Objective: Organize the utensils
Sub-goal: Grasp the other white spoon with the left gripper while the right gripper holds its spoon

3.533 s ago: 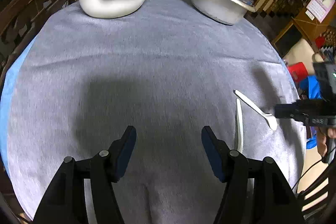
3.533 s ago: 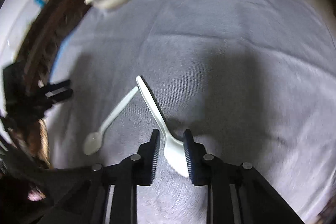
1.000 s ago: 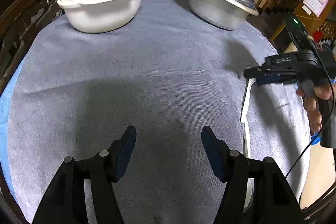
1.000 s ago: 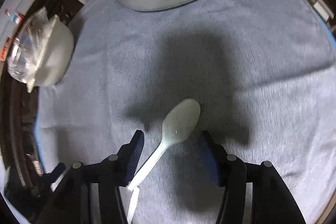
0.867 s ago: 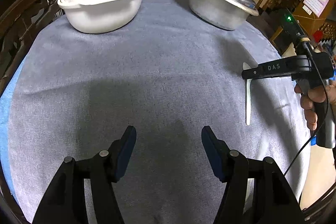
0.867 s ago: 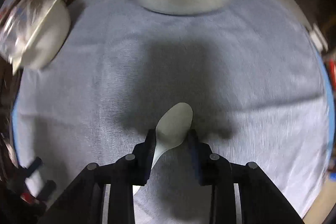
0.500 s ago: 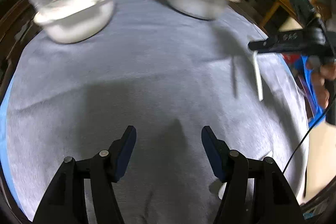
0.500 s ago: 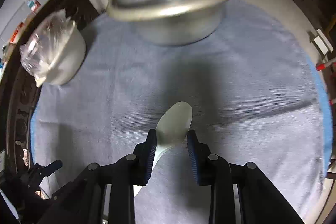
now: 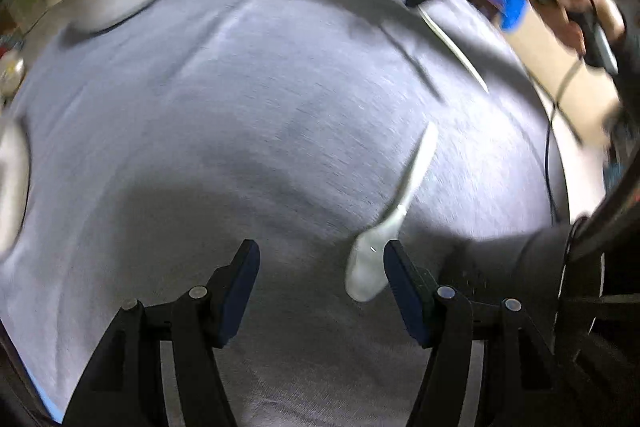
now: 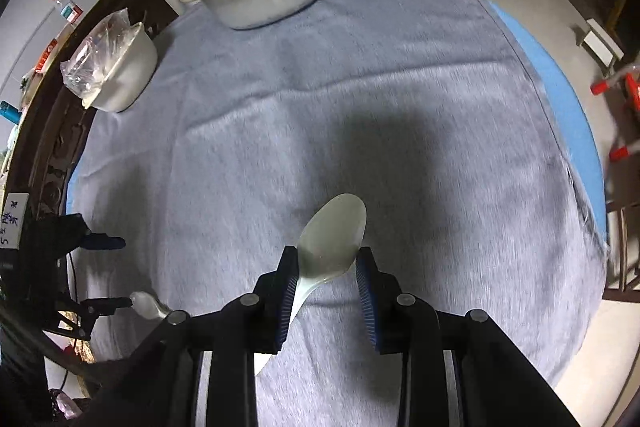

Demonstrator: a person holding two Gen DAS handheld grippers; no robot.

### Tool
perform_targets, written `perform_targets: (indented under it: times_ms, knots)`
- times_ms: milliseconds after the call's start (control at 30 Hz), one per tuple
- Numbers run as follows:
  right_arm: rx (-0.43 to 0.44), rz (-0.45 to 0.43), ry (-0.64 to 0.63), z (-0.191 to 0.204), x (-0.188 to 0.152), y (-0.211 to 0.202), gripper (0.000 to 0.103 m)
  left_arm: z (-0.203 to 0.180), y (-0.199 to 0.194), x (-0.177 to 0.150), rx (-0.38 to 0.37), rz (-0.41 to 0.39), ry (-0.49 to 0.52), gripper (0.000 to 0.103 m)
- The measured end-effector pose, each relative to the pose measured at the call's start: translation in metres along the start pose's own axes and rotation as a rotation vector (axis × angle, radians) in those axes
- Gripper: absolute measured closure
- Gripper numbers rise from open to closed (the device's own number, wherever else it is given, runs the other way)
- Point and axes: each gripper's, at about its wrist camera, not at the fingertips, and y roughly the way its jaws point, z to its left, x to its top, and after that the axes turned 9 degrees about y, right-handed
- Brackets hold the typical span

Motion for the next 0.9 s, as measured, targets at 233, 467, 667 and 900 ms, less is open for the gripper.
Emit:
perform_targets:
  times_ms: [233, 467, 667, 900]
  knots:
    - [0.027, -0.010, 0.026, -0.003, -0.003, 0.004, 0.072, -0.017, 0.016, 0.009, 0.031, 0.080, 0.060, 0.084]
    - [0.049, -0.021, 0.039, -0.001, -0.007, 0.003, 0.072, 0.011, -0.002, -0.009, 0.135, 0.005, -0.198, 0.098]
    - [0.084, 0.002, 0.030, 0.006, -0.010, 0.006, 0.071, 0.039, -0.019, -0.046, 0.100, -0.019, -0.545, 0.098]
    - [0.077, 0.064, -0.019, 0.020, -0.011, 0.028, 0.071, 0.052, -0.058, -0.040, 0.129, -0.077, -0.589, 0.042]
